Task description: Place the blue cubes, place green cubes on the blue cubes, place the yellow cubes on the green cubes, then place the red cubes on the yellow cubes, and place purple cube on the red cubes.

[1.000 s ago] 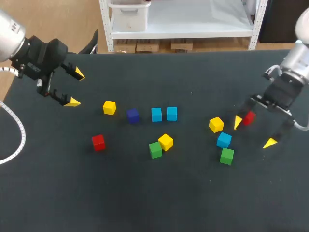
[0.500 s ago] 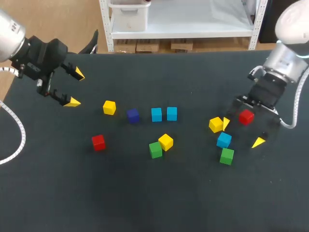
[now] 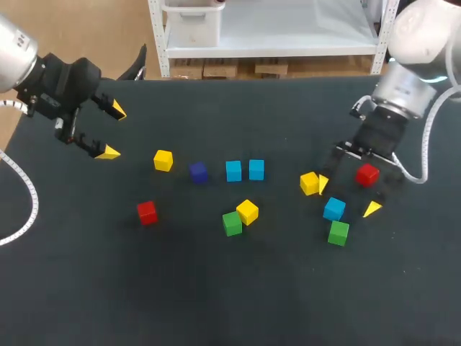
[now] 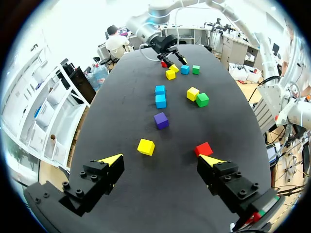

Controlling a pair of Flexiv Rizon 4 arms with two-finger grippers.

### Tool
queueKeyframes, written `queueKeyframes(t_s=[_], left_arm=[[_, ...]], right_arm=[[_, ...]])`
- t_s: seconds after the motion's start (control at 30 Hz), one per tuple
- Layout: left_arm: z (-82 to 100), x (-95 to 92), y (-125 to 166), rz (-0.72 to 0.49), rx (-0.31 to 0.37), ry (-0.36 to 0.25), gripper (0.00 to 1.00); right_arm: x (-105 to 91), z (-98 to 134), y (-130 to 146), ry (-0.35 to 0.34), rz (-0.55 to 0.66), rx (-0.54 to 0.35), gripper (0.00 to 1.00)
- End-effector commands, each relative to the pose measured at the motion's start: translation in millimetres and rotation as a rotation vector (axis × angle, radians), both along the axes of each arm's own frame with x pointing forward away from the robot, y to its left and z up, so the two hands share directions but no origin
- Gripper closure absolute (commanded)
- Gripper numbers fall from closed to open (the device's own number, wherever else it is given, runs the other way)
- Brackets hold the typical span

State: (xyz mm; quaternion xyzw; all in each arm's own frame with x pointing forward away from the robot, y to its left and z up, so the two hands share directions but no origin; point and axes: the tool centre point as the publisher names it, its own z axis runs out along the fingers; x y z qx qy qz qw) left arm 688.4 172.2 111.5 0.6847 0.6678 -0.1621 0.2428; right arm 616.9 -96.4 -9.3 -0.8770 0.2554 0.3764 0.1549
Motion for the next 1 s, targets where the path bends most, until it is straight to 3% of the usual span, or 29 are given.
queueKeyframes(t_s=[0.03,0.37,0.4,0.43,0.6,0.73,0.83,1.0], left_arm=[[-0.6,-0.8,1,-0.001,-0.003,-0.004,0.00],[-0.6,-0.8,1,-0.001,-0.003,-0.004,0.00],[-0.6,-0.8,1,-0.001,-0.003,-0.004,0.00],[-0.6,-0.8,1,-0.001,-0.003,-0.004,0.00],[-0.6,-0.8,1,-0.001,-0.003,-0.004,0.00],[-0.6,-0.8,1,-0.001,-0.003,-0.004,0.00],[-0.6,-0.8,1,-0.001,-0.003,-0.004,0.00],[-0.6,-0.8,1,-0.001,-0.003,-0.004,0.00]], right_arm=[[3.0,2,6,0.005,0.018,-0.015,0.00],[-1.6,1,10,0.015,0.017,-0.029,0.00],[-2.0,0,10,0.017,0.016,-0.030,0.09],[-2.3,0,10,0.019,0.016,-0.031,0.11],[-3.5,-1,11,0.024,0.015,-0.038,0.06],[-3.6,-1,14,0.027,0.016,-0.044,0.15],[-4.1,0,16,0.036,0.015,-0.063,0.30],[-5.4,1,15,0.049,-0.001,-0.087,0.34]])
